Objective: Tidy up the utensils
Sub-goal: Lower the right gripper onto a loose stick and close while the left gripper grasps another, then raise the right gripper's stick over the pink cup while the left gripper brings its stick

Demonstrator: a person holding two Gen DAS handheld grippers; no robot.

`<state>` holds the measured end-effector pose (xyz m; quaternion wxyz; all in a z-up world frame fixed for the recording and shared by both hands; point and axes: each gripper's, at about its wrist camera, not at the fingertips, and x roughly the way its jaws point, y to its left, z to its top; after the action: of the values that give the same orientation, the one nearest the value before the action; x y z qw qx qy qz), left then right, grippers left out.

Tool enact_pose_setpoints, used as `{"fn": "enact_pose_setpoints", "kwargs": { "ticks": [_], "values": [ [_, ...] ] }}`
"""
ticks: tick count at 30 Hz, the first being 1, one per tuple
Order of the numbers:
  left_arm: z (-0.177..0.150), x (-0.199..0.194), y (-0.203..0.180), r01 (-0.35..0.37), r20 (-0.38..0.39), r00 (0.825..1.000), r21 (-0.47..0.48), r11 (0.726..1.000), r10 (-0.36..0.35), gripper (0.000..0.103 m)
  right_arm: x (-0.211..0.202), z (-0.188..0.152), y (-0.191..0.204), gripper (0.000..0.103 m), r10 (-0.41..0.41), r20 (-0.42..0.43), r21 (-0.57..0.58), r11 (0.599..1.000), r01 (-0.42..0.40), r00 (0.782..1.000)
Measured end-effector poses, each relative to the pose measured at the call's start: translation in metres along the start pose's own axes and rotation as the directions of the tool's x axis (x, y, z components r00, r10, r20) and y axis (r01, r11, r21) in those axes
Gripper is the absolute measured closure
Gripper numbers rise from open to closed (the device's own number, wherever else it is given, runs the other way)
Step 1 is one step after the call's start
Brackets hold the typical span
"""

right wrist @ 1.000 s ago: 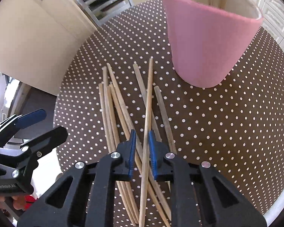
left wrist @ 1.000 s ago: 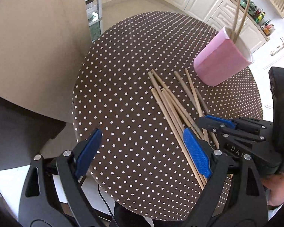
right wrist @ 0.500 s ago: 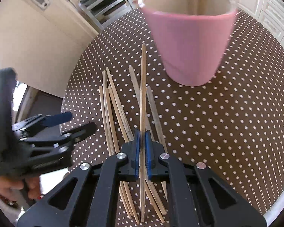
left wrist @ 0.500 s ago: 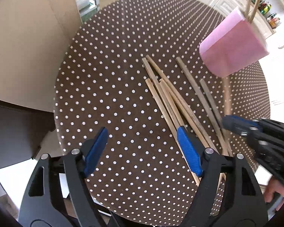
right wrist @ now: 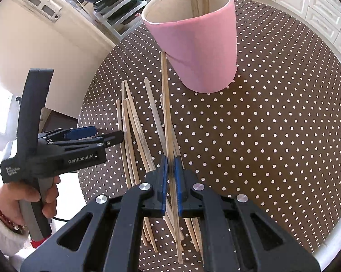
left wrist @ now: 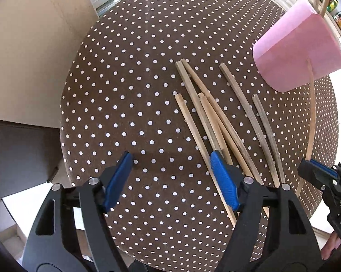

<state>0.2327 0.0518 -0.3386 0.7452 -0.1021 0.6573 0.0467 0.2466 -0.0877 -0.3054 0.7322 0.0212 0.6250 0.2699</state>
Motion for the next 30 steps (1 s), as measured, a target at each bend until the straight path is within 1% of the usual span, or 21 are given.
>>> {"fn": "enact_pose_setpoints", "kwargs": {
  "ticks": [1,4,7,8,9,11,14,16,23,27,30],
  "values": [
    [0.000,-0.001,0.000,-0.002,-0.001,1.000,0.003,1.000,0.002,0.032,0.001,0.001,0.001,0.097,0.000,-0.002,-0.003,1.000,0.000,1.000],
    [-0.001,0.000,0.006,0.006,-0.008,1.000,0.006,1.000,-0.005,0.038,-0.001,0.001,0.000,0.097,-0.002,-0.005,-0.021,1.000,0.002,1.000],
    [-0.002,0.000,0.013,0.008,-0.010,1.000,0.009,1.000,-0.008,0.048,0.004,0.004,0.002,0.097,-0.004,-0.014,-0.028,1.000,0.003,1.000],
    [0.001,0.000,0.010,0.013,-0.011,1.000,0.007,1.000,-0.013,0.057,0.006,0.004,0.003,0.098,-0.005,-0.016,-0.032,0.999,0.004,1.000],
    [0.004,-0.001,0.011,0.018,-0.012,1.000,0.006,1.000,-0.018,0.071,0.007,0.005,0.004,0.098,-0.005,-0.021,-0.036,0.999,0.004,1.000],
    [0.008,-0.002,0.007,0.040,-0.023,0.999,0.005,0.999,-0.040,0.079,0.010,0.007,0.006,0.098,0.000,-0.029,-0.041,0.999,-0.001,1.000],
    [0.008,-0.001,0.005,0.062,-0.017,0.998,-0.003,0.998,-0.062,0.086,0.011,0.007,0.010,0.098,0.006,-0.035,-0.050,0.999,-0.008,0.999],
    [0.006,0.000,0.006,0.098,-0.015,0.995,-0.020,0.995,-0.098,0.093,0.011,0.007,0.012,0.098,0.010,-0.036,-0.052,0.999,-0.011,0.999],
    [-0.001,-0.005,0.016,0.188,0.007,0.982,-0.055,0.981,-0.188,0.097,0.002,0.003,0.022,0.098,0.008,-0.012,-0.070,0.997,-0.009,1.000],
    [-0.007,-0.021,0.013,0.215,0.045,0.976,-0.018,0.976,-0.214,0.097,-0.008,0.002,0.030,0.098,0.007,0.020,-0.082,0.997,-0.005,1.000],
    [-0.008,-0.038,0.013,0.247,0.080,0.966,0.000,0.969,-0.247,0.097,-0.019,0.001,0.036,0.098,0.006,0.051,-0.090,0.996,-0.001,0.999]
  ]
}}
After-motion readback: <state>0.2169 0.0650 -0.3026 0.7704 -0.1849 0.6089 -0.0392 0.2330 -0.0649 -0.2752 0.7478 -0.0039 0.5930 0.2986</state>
